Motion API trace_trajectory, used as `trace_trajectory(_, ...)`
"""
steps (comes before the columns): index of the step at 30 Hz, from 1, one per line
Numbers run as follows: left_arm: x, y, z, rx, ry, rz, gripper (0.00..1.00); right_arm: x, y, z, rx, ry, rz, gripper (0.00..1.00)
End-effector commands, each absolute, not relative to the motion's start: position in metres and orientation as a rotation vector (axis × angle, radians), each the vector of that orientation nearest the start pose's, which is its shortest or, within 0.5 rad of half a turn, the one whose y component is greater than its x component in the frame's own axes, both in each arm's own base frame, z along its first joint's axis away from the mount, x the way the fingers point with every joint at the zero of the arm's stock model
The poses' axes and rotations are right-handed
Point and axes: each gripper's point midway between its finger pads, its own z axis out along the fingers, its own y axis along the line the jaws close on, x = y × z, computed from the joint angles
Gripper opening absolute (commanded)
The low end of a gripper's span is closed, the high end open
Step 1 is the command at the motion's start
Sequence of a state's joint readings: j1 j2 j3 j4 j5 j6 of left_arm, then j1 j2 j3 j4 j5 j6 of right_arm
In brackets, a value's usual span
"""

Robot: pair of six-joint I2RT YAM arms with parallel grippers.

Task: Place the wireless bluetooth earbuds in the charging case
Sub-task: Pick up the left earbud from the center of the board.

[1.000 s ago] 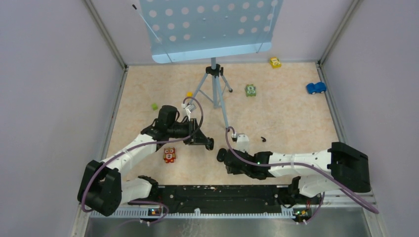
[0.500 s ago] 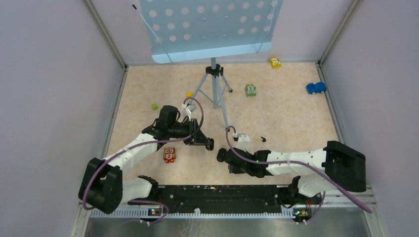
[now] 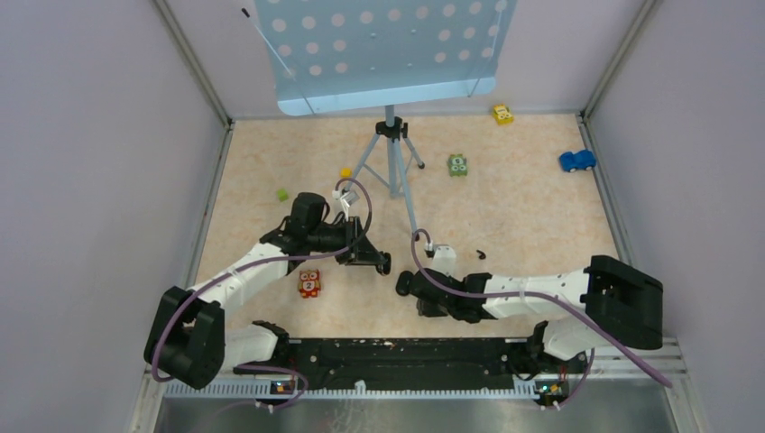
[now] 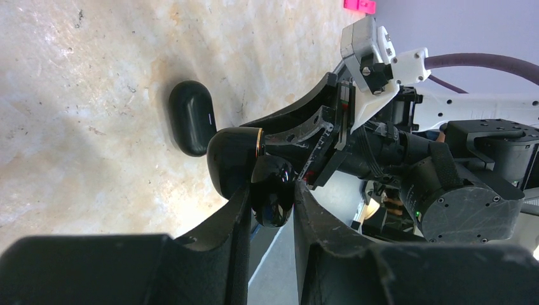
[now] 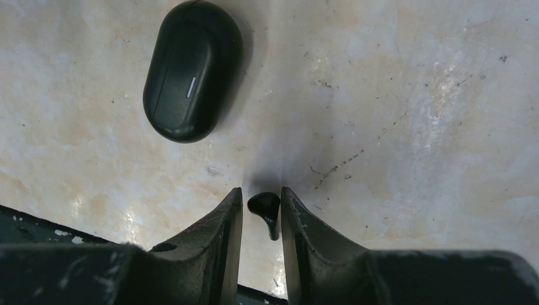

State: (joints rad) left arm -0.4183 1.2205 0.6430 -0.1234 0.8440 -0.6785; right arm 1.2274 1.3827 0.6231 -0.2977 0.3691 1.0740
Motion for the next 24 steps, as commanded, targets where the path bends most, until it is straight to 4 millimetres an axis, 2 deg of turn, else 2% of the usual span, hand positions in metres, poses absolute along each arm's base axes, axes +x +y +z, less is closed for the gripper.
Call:
trace_trajectory(1,0.198,-0.251,0.149,0.213,2.397,-1.515,0.0,0.129,0.274,0.019,-0.084,2.584,0.416,0.28)
trace_trajectory(5,0.197,-0.25,0.149,0.213,2.393,-1.512,0.0,0.129,0.274,0.02,-0.091,2.586,0.413,0.3)
trace_trajectory(17,0.196,-0.25,0.148,0.213,2.385,-1.52,0.0,0.124,0.267,0.025,-0.163,2.603,0.363,0.52)
trace_trajectory(20,0.196,-0.25,0.148,0.211,2.386,-1.522,0.0,0.122,0.267,0.024,-0.2,2.611,0.342,0.52)
trace_trajectory(24,0.195,-0.25,0.146,0.206,2.39,-1.524,0.0,0.119,0.268,0.023,-0.238,2.616,0.302,0.47)
